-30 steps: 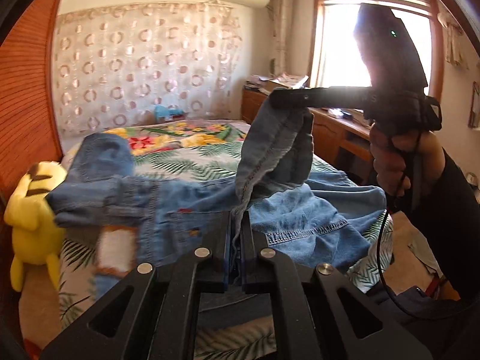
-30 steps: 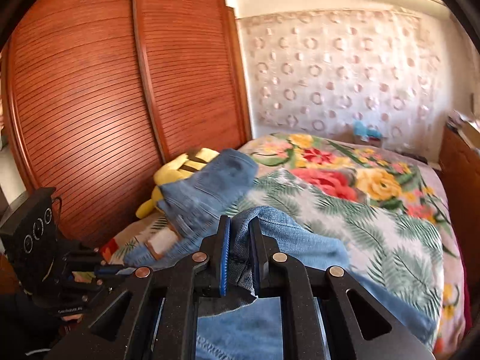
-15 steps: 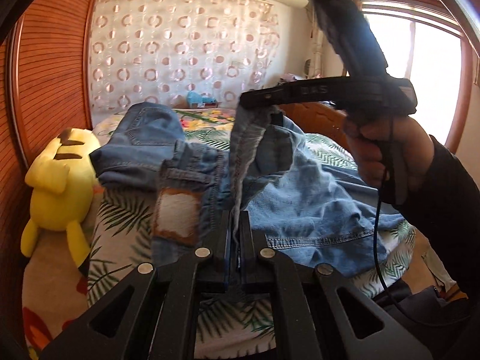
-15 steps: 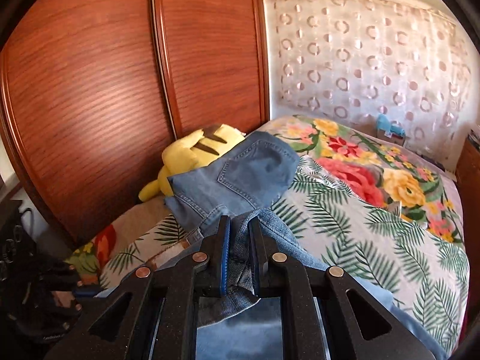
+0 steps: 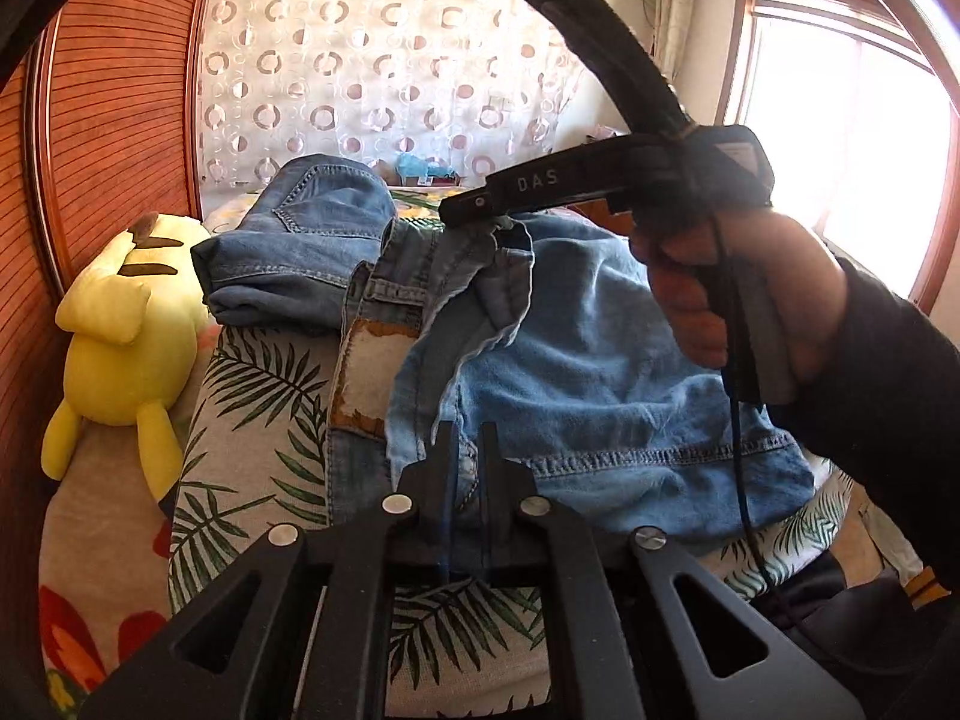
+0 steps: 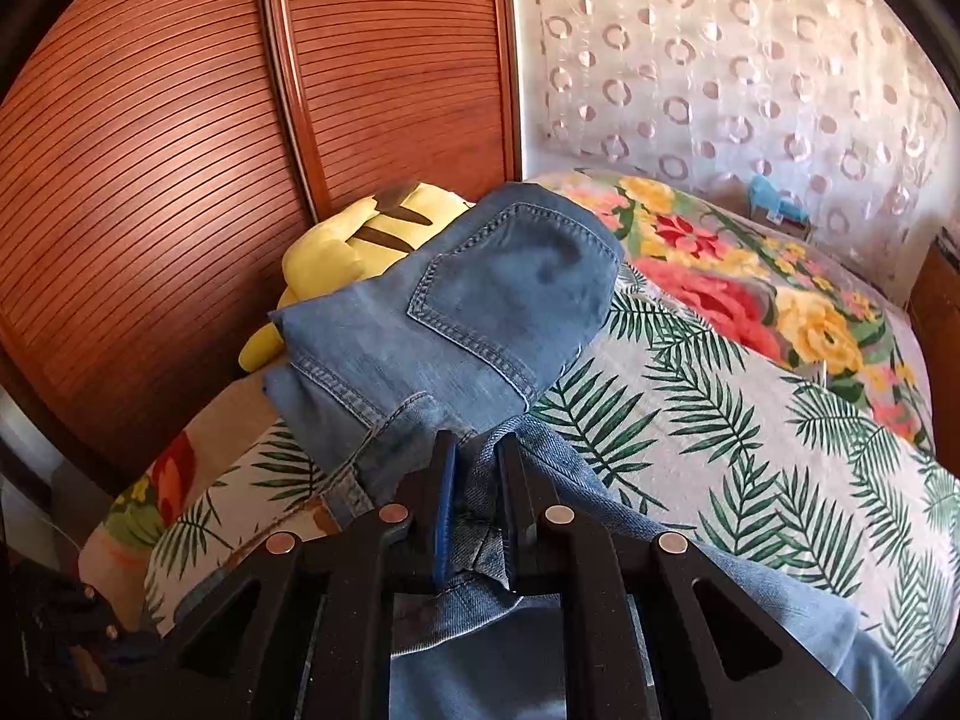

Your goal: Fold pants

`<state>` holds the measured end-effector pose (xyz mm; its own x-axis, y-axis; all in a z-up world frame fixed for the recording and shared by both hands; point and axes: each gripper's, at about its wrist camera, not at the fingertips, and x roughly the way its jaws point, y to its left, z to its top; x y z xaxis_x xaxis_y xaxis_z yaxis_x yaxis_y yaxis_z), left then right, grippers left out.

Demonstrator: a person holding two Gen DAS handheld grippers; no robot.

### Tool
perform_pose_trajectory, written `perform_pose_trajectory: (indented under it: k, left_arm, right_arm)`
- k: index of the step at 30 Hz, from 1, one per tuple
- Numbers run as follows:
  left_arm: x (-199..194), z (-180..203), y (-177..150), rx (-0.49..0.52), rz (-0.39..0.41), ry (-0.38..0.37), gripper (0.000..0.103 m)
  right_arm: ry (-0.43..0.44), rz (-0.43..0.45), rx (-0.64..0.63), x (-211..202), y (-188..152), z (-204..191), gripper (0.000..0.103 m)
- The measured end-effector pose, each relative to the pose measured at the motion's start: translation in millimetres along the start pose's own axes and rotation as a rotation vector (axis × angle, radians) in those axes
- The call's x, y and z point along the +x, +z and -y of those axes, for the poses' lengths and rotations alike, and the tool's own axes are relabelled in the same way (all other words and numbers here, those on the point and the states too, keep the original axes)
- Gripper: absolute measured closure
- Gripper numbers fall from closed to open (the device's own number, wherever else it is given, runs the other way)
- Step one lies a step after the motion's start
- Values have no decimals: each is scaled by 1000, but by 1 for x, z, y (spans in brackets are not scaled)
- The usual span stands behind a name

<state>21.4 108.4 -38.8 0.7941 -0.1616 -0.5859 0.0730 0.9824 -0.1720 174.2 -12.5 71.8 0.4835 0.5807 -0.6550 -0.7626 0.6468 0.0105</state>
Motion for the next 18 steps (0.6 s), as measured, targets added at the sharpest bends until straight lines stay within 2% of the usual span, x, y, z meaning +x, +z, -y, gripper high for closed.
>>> perform_pose_trajectory:
  k: [2,4,5,6,7,9,13,18]
  left_arm:
    - [1,0,3,-9,5,-4,97]
    - [4,1,5,-7,2,16,78]
    - [6,1,6,-8,5,18,66]
    - [8,1,6,-10,7,11,62]
    - [10,1,6,-13,4,4,60]
    - [15,1,6,-16,-1,22,60]
    - [19,0,4,-23,1,33,60]
    - [30,-3,1,-27,-34,53,64]
  right_arm:
    - [2,3,9,-2,1,2,86]
    - [14,17,24,-7,1,3,77]
    - [11,33,18,-13,0,2,73]
    - [-4,54,6,-19,-2,2,60]
    - [-24,75,-3,-27,-4,2,48]
    - [-34,104,-5,-40,-7,7,39]
    - [-70,136,-12,-66,-27,21,39]
    - [-142,129,14,-92,-88,51,39]
